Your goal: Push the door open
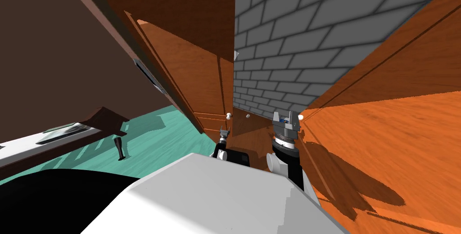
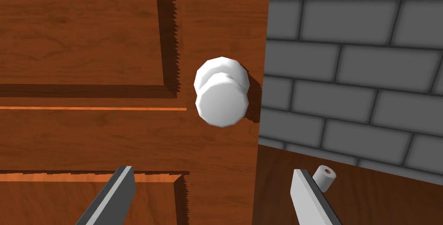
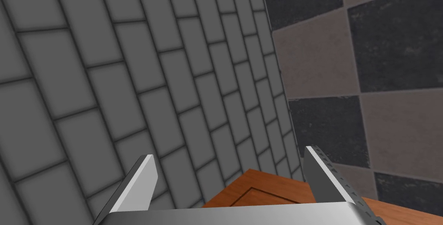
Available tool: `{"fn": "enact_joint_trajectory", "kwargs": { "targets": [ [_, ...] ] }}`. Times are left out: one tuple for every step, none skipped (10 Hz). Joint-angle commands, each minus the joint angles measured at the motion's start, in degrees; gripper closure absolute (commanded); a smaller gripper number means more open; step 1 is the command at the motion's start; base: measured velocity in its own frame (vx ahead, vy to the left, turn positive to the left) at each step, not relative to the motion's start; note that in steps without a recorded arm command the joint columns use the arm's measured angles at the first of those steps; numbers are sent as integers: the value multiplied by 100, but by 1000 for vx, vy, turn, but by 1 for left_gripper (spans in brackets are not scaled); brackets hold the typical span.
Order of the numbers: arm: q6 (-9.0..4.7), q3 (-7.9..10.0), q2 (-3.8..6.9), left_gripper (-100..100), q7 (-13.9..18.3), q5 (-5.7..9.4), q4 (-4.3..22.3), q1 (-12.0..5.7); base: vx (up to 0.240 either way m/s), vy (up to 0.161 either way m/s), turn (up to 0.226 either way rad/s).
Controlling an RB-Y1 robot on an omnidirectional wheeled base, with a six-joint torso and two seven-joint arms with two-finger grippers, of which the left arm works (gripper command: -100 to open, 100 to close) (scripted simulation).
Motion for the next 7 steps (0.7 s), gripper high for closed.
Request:
{"fn": "enact_joint_trajectory", "kwargs": {
  "targets": [
    [-29, 15, 164, -100, 31, 9, 23, -16, 92, -22, -38],
    [-35, 18, 189, -100, 38, 11, 28, -19, 169, -17, -24],
    [-50, 25, 229, -100, 54, 16, 39, -27, 193, -22, -17],
    [-65, 33, 255, -100, 70, 21, 51, -36, 221, 22, -17],
    [-80, 41, 266, -100, 87, 26, 63, -44, 212, 23, -29],
    [-95, 49, 260, -100, 103, 31, 74, -52, 212, -11, -32],
    [-116, 59, 223, -100, 125, 37, 90, -63, 242, -20, -28]
  ]
}}
